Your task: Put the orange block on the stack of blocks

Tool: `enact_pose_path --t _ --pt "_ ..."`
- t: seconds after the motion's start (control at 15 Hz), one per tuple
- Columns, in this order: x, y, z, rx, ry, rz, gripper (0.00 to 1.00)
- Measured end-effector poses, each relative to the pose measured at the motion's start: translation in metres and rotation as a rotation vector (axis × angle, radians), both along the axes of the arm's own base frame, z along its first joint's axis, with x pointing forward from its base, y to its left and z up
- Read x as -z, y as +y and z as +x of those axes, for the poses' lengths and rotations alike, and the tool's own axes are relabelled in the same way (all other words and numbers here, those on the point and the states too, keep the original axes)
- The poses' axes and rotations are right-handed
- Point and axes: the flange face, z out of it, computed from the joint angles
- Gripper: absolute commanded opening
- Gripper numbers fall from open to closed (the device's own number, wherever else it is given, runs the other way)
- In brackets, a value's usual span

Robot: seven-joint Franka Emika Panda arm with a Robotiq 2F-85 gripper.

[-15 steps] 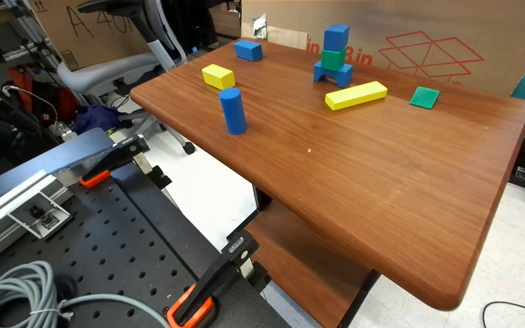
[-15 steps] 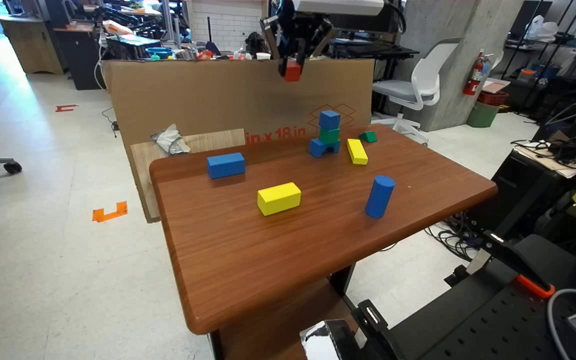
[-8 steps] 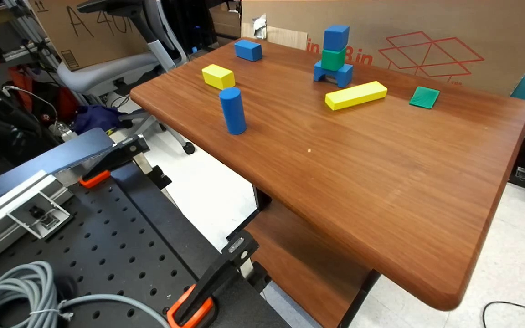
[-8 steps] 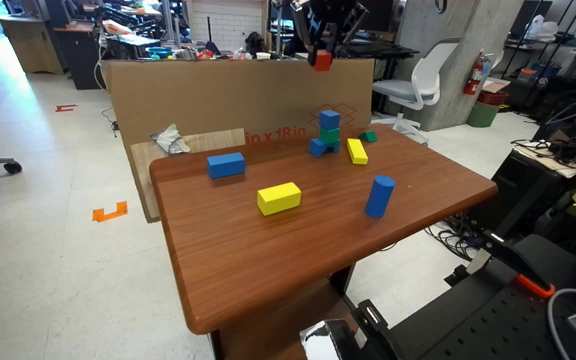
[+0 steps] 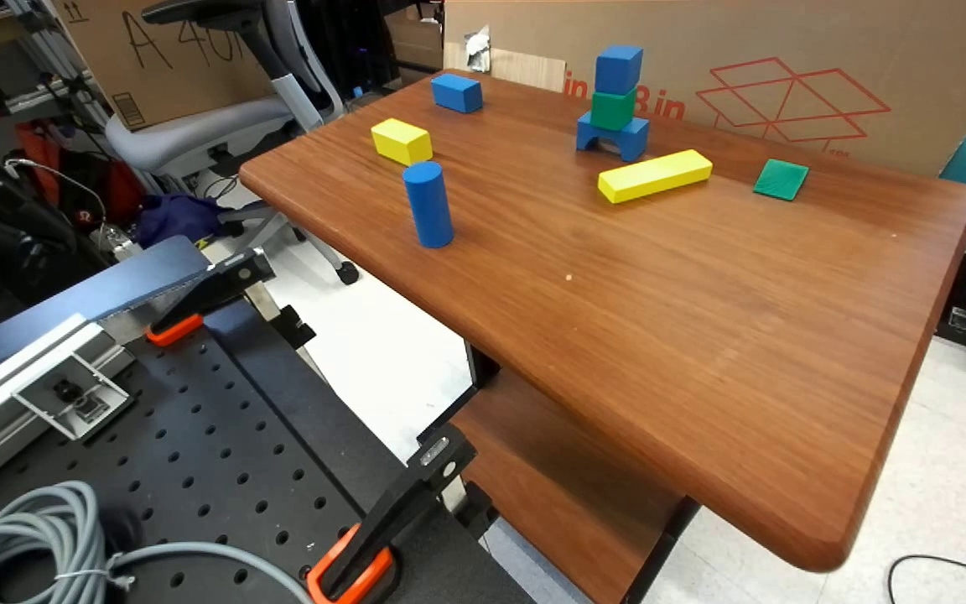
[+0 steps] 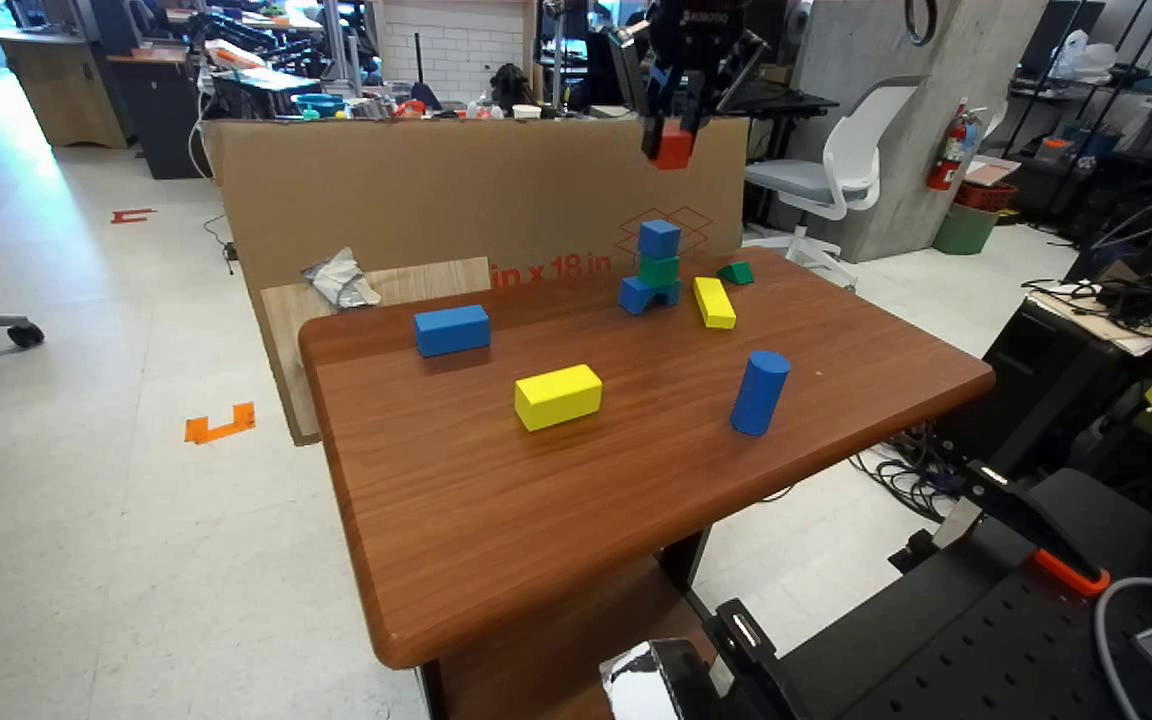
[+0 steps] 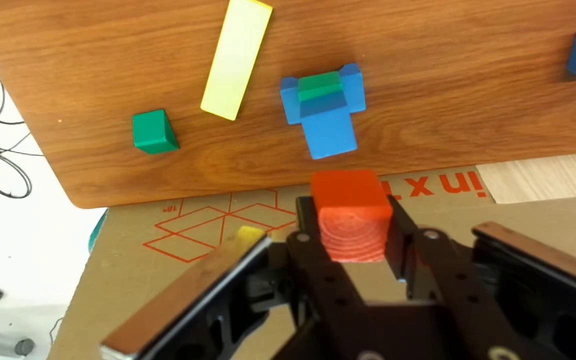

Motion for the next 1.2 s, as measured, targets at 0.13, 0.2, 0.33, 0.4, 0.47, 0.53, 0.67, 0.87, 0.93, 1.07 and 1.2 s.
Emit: enact_pose_path --t 0.13,0.2,0.33,0.4,0.47,0.53,0.67,0.87,0.93,1.07,1.2 --pt "0.004 0.0 -0.005 -0.001 0.008 0.0 0.08" --pt "0.006 0.0 -0.007 -0.001 0.009 0.0 0.08" --pt "0.011 0.0 -0.01 -0.006 -0.004 0.002 0.08" --pt "0.014 0.0 -0.012 -0.009 -0.014 0.003 0.08" --pt "0.016 0.0 -0.013 -0.011 -0.024 0.005 0.08" --pt "0.019 0.001 -0.014 -0.014 -0.035 0.007 0.08" --pt "0.022 0.001 -0.017 -0.017 -0.054 0.009 0.08" --pt "0.024 0.001 -0.018 -0.019 -0.075 0.012 0.08" --pt "0.024 0.001 -0.018 -0.019 -0.079 0.012 0.08" --pt "0.023 -0.001 -0.017 -0.018 -0.085 0.013 0.08" --pt "0.023 -0.003 -0.017 -0.014 -0.086 0.013 0.08"
